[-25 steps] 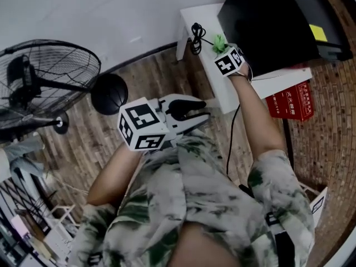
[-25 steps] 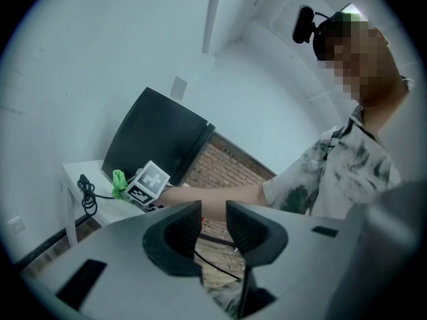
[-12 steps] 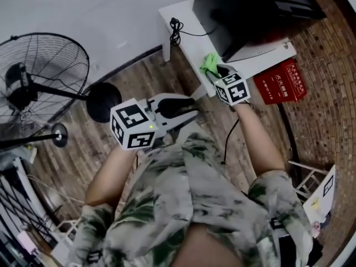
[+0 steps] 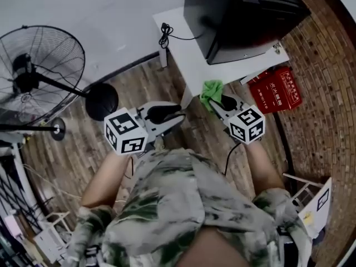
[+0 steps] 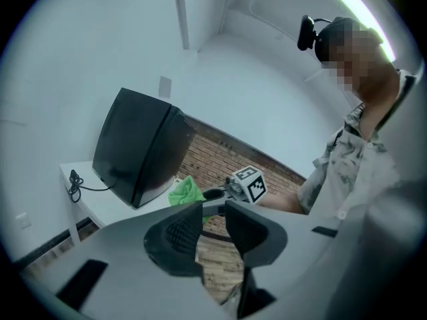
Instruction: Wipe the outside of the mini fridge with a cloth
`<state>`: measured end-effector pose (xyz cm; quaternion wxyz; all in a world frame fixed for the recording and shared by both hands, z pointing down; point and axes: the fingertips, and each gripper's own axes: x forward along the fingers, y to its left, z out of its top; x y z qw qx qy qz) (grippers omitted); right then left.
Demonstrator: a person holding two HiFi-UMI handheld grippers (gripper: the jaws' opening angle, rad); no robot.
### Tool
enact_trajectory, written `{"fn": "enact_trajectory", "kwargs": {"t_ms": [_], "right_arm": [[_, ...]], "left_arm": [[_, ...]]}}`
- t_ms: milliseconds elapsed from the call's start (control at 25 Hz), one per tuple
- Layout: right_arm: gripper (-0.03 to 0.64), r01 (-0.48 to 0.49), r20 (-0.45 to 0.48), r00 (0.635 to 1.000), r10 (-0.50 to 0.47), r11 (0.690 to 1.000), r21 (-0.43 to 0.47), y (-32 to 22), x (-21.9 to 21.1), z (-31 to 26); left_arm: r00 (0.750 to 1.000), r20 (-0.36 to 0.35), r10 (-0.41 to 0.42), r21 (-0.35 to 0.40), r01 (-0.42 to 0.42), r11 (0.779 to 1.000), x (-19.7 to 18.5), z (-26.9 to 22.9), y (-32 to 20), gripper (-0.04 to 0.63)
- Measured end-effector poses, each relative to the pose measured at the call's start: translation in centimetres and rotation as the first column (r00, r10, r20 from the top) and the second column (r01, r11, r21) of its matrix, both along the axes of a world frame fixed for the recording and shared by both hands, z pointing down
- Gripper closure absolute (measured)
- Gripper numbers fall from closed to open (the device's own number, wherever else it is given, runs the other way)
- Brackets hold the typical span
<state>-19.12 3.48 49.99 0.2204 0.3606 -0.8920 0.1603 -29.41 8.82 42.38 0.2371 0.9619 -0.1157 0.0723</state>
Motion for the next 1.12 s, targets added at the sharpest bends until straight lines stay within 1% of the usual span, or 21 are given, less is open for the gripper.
{"fn": "enact_trajectory", "kwargs": {"t_ms": [160,320,440,560,720,960,1120], "right_arm": [[0.512,0.073,0.031,0.997,-0.074,0.997,0.038,4.7,3.7,-2.6],[0.512,0.105,0.082,0.991,-0.111,0.992,0.065,9.0,7.7,-4.4],[0.512,0.127,0.099,0.986,-0.135,0.989,0.078,11.8,9.8,-5.0],[0.512,0.132,0.117,0.983,-0.140,0.989,0.069,14.4,11.5,-5.0],[0.512,0.135,0.132,0.981,-0.144,0.988,0.072,16.5,13.1,-5.3],[0.512,0.159,0.140,0.976,-0.170,0.984,0.083,18.9,14.0,-5.8],[0.512,0.170,0.167,0.969,-0.182,0.982,0.083,20.2,14.1,-6.1]], "left_arm": [[0.999,-0.003,-0.046,0.016,0.046,0.999,4.6,-0.1,3.0,0.498],[0.994,-0.007,-0.106,0.017,0.106,0.994,8.9,0.0,6.5,0.520],[0.988,-0.017,-0.152,0.010,0.152,0.988,11.0,0.2,8.8,0.538],[0.985,-0.010,-0.170,-0.006,0.170,0.985,12.4,0.7,11.2,0.549],[0.985,-0.004,-0.175,-0.008,0.175,0.985,13.7,1.0,13.3,0.557],[0.982,-0.004,-0.188,-0.007,0.188,0.982,15.1,0.7,15.3,0.563],[0.981,0.002,-0.195,-0.014,0.195,0.981,15.5,1.0,16.6,0.563]]}}
